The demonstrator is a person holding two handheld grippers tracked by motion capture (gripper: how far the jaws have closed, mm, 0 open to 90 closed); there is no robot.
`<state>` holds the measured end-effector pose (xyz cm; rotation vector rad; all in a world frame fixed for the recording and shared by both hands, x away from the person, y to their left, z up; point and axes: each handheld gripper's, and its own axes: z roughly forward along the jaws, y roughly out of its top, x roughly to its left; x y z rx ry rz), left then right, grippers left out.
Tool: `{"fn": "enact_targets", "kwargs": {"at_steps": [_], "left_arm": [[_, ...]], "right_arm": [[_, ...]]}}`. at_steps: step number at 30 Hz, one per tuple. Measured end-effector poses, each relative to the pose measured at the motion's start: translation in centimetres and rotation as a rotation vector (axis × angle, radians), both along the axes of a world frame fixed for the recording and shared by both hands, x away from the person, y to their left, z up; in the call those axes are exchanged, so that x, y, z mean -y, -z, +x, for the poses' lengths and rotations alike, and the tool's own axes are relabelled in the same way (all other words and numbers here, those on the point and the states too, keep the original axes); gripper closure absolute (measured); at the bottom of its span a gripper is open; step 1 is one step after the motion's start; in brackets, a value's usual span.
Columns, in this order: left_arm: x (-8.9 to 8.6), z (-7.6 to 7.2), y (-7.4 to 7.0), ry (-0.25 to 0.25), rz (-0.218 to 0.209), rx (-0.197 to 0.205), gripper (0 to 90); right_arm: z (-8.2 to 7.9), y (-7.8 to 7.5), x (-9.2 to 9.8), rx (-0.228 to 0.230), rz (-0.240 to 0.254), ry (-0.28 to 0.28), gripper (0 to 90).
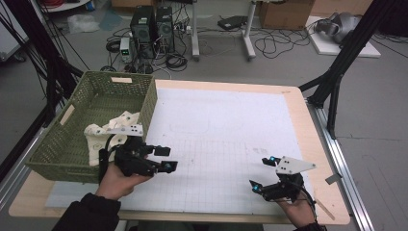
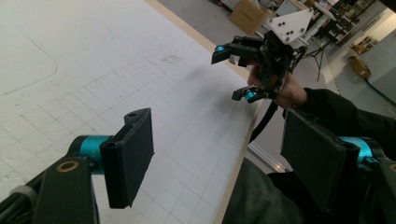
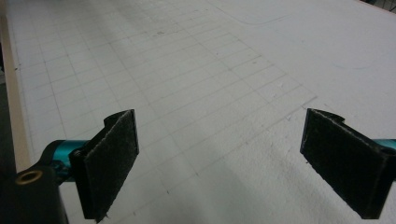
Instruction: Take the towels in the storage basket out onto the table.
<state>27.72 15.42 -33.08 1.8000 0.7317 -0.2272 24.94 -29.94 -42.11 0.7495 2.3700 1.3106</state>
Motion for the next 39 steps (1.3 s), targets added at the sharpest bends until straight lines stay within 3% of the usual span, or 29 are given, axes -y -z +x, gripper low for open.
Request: {"fn": "enact_targets", "kwargs": {"at_steps": [12, 21, 24, 29, 30, 31, 33, 35, 37, 39], "left_arm": [[-4.0, 2.0, -1.6, -0.042, -0.006, -0.05, 27.4], [-8.3, 3.6, -1.6, -0.159, 0.013, -0.068, 28.6], [-9.4, 3.9, -1.7, -0.211, 0.055, -0.065, 29.4], [-11.1, 4.4, -1.5, -0.3, 0.167, -0.043, 29.3], [-11.1, 4.4, -1.5, -0.3, 0.167, -0.043, 29.4], [-11.8, 4.8, -1.3, -0.34, 0.208, -0.036, 29.4], [-12.4, 5.2, -1.1, -0.377, 0.25, -0.028, 30.2], [-12.7, 5.4, -1.0, -0.394, 0.266, -0.033, 31.9], [-13.4, 6.2, -0.8, -0.448, 0.336, -0.031, 32.2], [-13.6, 6.4, -0.7, -0.464, 0.352, -0.029, 32.5]], "right_arm": [[0.1, 0.1, 0.0, -0.006, -0.005, 0.001, 10.5], [0.1, 0.2, 0.0, -0.011, -0.009, -0.003, 10.6], [0.1, 0.2, -0.1, -0.016, -0.011, -0.002, 10.5], [0.2, 0.3, 0.0, -0.022, -0.012, -0.007, 10.5], [0.2, 0.3, -0.1, -0.024, -0.012, -0.007, 10.5], [0.2, 0.3, -0.1, -0.025, -0.015, -0.008, 10.5], [0.2, 0.4, -0.1, -0.028, -0.014, -0.008, 10.5], [0.2, 0.4, -0.2, -0.026, -0.016, -0.013, 10.5], [0.2, 0.5, -0.2, -0.028, -0.017, -0.014, 10.5], [0.3, 0.5, -0.2, -0.029, -0.019, -0.016, 10.5]]}}
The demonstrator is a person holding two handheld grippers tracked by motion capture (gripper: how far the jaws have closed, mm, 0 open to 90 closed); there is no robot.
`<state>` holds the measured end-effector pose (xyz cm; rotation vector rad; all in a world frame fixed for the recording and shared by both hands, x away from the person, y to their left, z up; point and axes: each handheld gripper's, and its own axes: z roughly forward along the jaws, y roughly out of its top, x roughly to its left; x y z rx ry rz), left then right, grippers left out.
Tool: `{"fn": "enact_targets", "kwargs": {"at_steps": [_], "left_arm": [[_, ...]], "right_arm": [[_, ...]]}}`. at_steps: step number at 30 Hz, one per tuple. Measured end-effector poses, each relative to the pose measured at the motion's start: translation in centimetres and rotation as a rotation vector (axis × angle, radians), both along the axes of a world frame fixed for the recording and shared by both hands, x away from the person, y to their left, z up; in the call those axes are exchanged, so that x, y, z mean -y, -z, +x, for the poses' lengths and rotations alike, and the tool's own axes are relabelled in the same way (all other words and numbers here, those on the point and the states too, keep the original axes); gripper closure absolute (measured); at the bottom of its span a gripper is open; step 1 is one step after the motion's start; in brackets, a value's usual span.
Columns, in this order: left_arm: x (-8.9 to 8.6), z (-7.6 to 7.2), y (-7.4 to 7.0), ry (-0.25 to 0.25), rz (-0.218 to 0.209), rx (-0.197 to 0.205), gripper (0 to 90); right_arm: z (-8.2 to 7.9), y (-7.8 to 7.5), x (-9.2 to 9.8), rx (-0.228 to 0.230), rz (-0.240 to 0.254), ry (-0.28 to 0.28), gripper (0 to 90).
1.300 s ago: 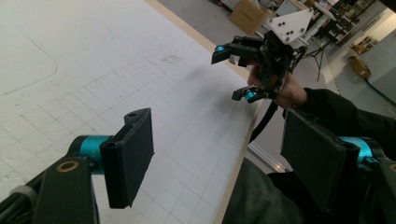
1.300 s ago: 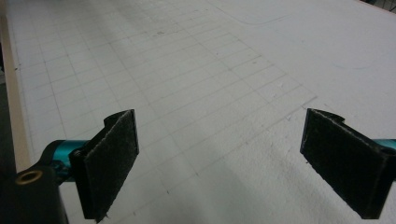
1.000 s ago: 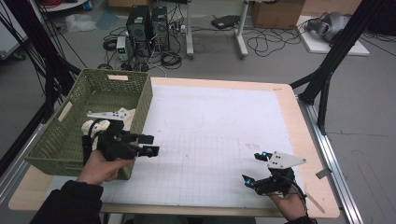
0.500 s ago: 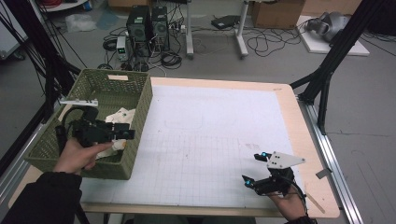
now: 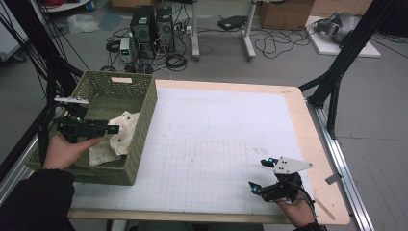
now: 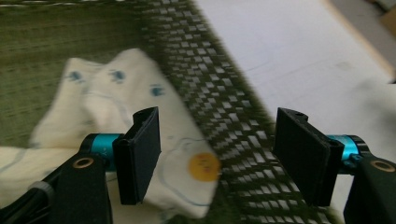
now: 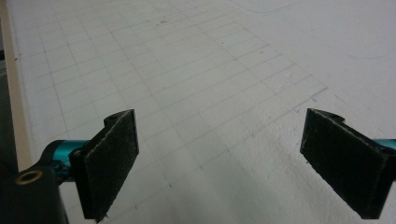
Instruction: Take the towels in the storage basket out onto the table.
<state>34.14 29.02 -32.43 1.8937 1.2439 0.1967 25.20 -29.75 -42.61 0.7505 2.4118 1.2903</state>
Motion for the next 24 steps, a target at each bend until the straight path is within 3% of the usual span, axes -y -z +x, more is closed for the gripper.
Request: {"fn": "enact_targets", "kwargs": {"at_steps": [1, 2, 3, 5, 11, 12, 13, 16, 17, 18, 20, 23, 24], "left_arm": [[-0.3, 0.5, 0.2, -0.019, 0.057, -0.002, 32.6], [-0.3, 0.5, 0.2, -0.019, 0.057, -0.002, 33.1], [-0.5, 1.1, 0.6, -0.057, 0.102, -0.007, 33.2], [-0.6, 1.6, 1.0, -0.07, 0.141, -0.026, 32.9], [-0.2, 2.9, 2.2, -0.079, 0.199, -0.074, 31.7], [0.0, 3.3, 2.7, -0.1, 0.246, -0.087, 31.8], [0.0, 3.3, 2.7, -0.1, 0.246, -0.087, 31.7], [-0.1, 3.8, 3.5, -0.111, 0.295, -0.135, 30.3], [-0.1, 4.0, 3.9, -0.098, 0.308, -0.175, 30.4], [-0.1, 4.0, 3.9, -0.098, 0.308, -0.175, 30.8], [0.1, 4.3, 4.5, -0.084, 0.328, -0.222, 32.0], [0.3, 4.4, 5.1, -0.075, 0.344, -0.25, 33.5], [0.5, 4.6, 5.6, -0.078, 0.374, -0.282, 34.8]], "right_arm": [[0.0, 0.0, 0.0, -0.001, -0.001, 0.0, 10.5], [0.0, 0.0, 0.0, 0.0, -0.002, -0.001, 10.6], [0.0, 0.0, 0.0, -0.001, -0.001, -0.002, 10.5], [0.0, 0.0, 0.0, 0.0, -0.002, -0.003, 10.5], [0.0, 0.0, 0.0, -0.002, 0.0, -0.005, 10.5], [0.0, 0.0, 0.0, -0.003, 0.0, -0.005, 10.5], [0.0, 0.0, 0.0, -0.002, 0.0, -0.006, 10.5], [0.0, 0.0, -0.1, -0.001, 0.001, -0.008, 10.5], [0.0, 0.0, -0.1, -0.003, 0.001, -0.009, 10.5], [0.1, 0.0, -0.1, -0.002, -0.001, -0.011, 10.5], [0.1, 0.0, -0.2, -0.004, -0.001, -0.014, 10.6], [0.1, 0.0, -0.4, -0.004, -0.003, -0.02, 10.5], [0.1, 0.0, -0.4, -0.004, -0.003, -0.022, 10.5]]}}
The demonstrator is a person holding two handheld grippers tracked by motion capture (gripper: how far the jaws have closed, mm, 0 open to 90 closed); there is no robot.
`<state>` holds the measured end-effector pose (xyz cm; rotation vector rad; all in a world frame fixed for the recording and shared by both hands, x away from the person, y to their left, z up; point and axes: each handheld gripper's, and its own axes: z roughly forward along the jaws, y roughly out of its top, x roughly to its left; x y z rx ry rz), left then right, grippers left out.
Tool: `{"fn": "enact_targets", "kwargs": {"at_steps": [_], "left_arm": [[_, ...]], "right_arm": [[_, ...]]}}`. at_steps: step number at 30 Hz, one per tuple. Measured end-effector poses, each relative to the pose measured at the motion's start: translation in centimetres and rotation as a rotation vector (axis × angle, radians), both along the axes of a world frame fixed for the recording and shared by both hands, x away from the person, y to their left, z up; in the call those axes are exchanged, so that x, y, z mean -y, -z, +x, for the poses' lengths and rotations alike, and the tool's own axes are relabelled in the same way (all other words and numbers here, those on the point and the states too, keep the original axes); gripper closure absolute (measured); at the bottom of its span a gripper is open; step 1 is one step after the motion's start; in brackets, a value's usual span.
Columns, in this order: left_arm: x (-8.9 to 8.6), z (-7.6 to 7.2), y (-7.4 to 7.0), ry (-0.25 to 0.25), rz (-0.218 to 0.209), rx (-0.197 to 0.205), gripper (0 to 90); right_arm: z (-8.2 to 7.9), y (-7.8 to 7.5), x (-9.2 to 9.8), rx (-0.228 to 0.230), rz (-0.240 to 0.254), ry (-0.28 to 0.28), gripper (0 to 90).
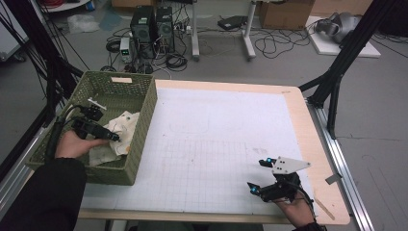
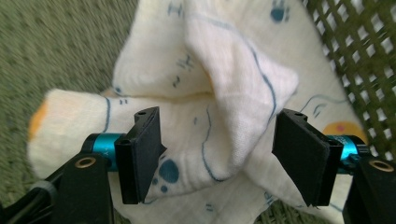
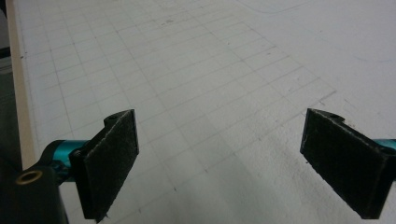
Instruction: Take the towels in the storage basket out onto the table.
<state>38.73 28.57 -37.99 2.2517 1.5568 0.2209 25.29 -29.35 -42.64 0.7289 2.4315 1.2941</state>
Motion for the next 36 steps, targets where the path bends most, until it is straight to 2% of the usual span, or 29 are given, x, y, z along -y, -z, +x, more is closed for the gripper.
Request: {"fn": "enact_targets", "kwargs": {"at_steps": [4, 10, 13, 16, 17, 19, 22, 25, 26, 29, 31, 32, 36], "left_arm": [[0.2, 0.1, 0.6, 0.001, 0.02, -0.043, 39.9], [0.3, 0.1, 1.0, 0.02, 0.048, -0.093, 67.4], [0.3, 0.0, 0.8, 0.028, 0.057, -0.087, 80.5], [0.2, -0.1, 0.4, 0.024, 0.053, -0.071, 83.3], [0.0, -0.2, -0.1, 0.022, 0.026, -0.05, 83.3], [-0.1, -0.4, -0.6, 0.024, -0.003, -0.021, 83.4], [-0.3, -0.6, -1.1, 0.044, -0.06, 0.003, 83.3], [-0.7, -1.1, -1.7, 0.066, -0.101, 0.032, 83.3], [-0.7, -1.1, -1.7, 0.066, -0.101, 0.032, 83.3], [-1.6, -1.8, -2.5, 0.057, -0.138, 0.071, 83.3], [-1.9, -2.0, -2.7, 0.053, -0.152, 0.081, 83.4], [-2.5, -2.5, -3.0, 0.039, -0.18, 0.103, 83.5], [-3.6, -3.2, -3.5, 0.016, -0.217, 0.132, 83.6]], "right_arm": [[0.1, 0.0, -0.1, -0.002, -0.002, -0.004, 10.5], [0.2, 0.0, -0.1, 0.002, -0.004, -0.007, 10.5], [0.2, 0.0, -0.1, -0.001, -0.005, -0.01, 10.5], [0.1, 0.0, -0.1, -0.001, -0.001, -0.008, 10.5], [0.1, 0.0, -0.1, -0.001, 0.0, -0.006, 10.5], [0.1, 0.0, 0.0, 0.001, 0.0, -0.004, 10.6], [0.1, 0.0, 0.0, -0.001, 0.002, -0.004, 10.5], [0.1, -0.1, 0.1, 0.004, 0.002, 0.0, 10.5], [0.1, -0.1, 0.2, 0.002, 0.001, 0.003, 10.5], [0.0, -0.1, 0.2, 0.001, 0.004, 0.005, 10.5], [0.0, -0.1, 0.2, 0.004, 0.004, 0.005, 10.6], [0.0, -0.1, 0.3, 0.002, 0.003, 0.006, 10.5], [0.0, -0.1, 0.2, 0.003, 0.005, 0.008, 10.5]]}}
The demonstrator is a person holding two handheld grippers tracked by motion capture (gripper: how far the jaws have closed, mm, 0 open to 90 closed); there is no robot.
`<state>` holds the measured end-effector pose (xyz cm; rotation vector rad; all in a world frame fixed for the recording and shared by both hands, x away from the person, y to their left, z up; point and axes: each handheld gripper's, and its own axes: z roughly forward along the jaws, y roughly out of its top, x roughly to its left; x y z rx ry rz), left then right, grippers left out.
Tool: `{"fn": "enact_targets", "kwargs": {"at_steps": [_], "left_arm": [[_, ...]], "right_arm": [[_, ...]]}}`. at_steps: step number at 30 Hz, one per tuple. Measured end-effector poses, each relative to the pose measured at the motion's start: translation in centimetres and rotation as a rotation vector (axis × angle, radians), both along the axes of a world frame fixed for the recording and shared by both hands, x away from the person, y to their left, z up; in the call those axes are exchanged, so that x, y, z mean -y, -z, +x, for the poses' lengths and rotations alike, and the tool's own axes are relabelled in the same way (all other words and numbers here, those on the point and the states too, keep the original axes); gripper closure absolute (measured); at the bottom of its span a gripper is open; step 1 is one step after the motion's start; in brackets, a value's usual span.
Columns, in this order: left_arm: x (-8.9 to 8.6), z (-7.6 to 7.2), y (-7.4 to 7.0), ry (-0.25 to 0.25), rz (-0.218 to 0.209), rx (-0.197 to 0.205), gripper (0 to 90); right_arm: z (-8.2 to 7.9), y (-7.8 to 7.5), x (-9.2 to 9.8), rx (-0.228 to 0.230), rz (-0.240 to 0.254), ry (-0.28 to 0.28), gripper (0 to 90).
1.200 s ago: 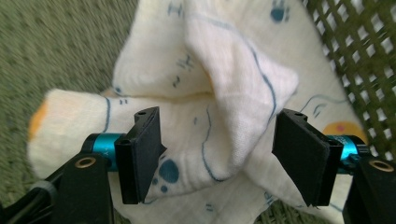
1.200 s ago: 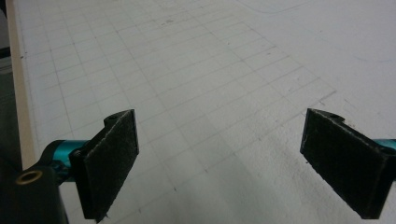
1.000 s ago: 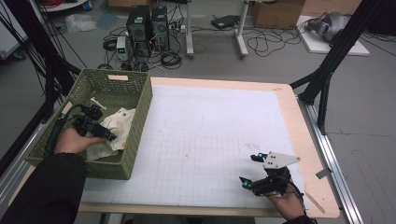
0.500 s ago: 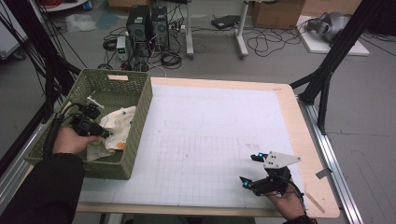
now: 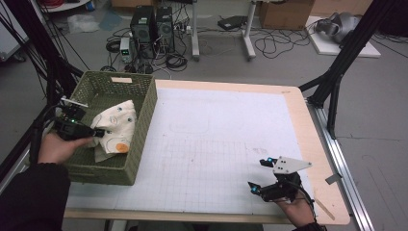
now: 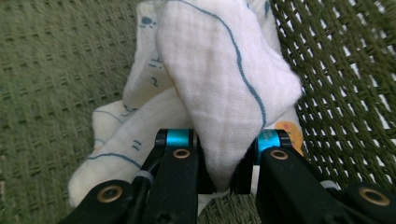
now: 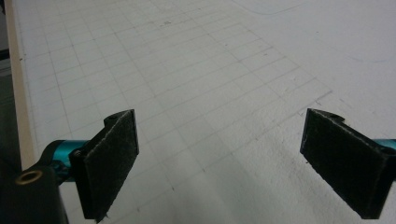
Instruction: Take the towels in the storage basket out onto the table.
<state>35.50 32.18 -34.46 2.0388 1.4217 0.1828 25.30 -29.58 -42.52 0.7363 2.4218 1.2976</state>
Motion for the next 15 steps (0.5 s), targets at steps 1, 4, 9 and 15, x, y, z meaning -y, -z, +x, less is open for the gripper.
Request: {"fn": "enact_targets", "kwargs": {"at_steps": [1, 4, 9, 15], "left_arm": [[0.0, 0.0, 0.0, 0.0, 0.0, 0.0, 83.6], [-0.7, -0.5, -0.4, -0.013, -0.028, 0.018, 83.6], [-1.3, -1.3, -1.0, -0.024, -0.058, 0.047, 83.6], [-1.7, -1.9, -1.6, -0.022, -0.102, 0.07, 83.6]], "right_arm": [[0.0, 0.0, 0.0, -0.001, 0.0, 0.0, 10.5], [0.1, 0.0, 0.0, 0.003, 0.002, 0.003, 10.6], [0.0, 0.0, -0.1, -0.004, 0.002, 0.001, 10.5], [0.1, -0.1, 0.0, -0.001, 0.004, 0.001, 10.5]]}}
